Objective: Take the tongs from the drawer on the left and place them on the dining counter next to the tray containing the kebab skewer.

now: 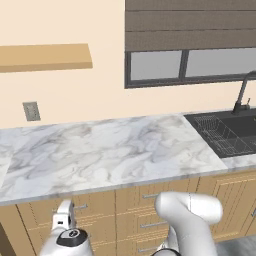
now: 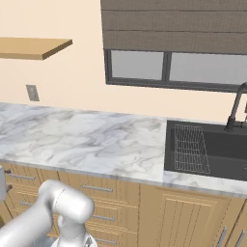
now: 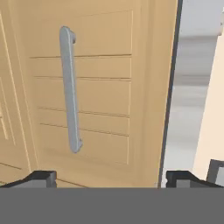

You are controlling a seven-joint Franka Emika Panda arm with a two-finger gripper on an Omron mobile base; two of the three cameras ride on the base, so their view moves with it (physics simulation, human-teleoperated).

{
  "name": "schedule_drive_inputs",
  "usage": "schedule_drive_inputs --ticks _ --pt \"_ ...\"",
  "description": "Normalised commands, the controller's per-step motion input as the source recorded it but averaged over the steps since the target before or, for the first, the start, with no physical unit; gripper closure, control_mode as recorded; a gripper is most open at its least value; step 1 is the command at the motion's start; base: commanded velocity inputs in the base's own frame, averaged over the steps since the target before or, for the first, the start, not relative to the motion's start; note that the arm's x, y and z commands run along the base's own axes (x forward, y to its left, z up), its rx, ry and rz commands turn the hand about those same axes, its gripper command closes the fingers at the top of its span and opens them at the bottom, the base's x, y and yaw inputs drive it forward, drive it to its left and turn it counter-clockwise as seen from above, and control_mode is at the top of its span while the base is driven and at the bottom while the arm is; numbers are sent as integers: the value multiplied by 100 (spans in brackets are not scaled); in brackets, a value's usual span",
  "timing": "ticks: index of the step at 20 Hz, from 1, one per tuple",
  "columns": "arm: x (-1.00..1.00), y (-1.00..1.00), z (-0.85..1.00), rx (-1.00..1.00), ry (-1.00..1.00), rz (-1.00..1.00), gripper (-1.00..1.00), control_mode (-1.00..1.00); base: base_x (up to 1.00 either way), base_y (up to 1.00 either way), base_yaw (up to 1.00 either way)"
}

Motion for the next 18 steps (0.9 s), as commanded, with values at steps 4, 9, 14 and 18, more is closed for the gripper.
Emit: schedule_drive_inputs --ticks 4,9,14,18 --pt "0 0 -21 0 0 11 -100 -100 0 0 0" --pt "9 0 -17 1 0 11 -100 -100 0 0 0" --pt "21 0 -19 0 0 9 -100 -100 0 0 0" --pt "32 1 -23 0 0 6 -100 -100 0 0 0"
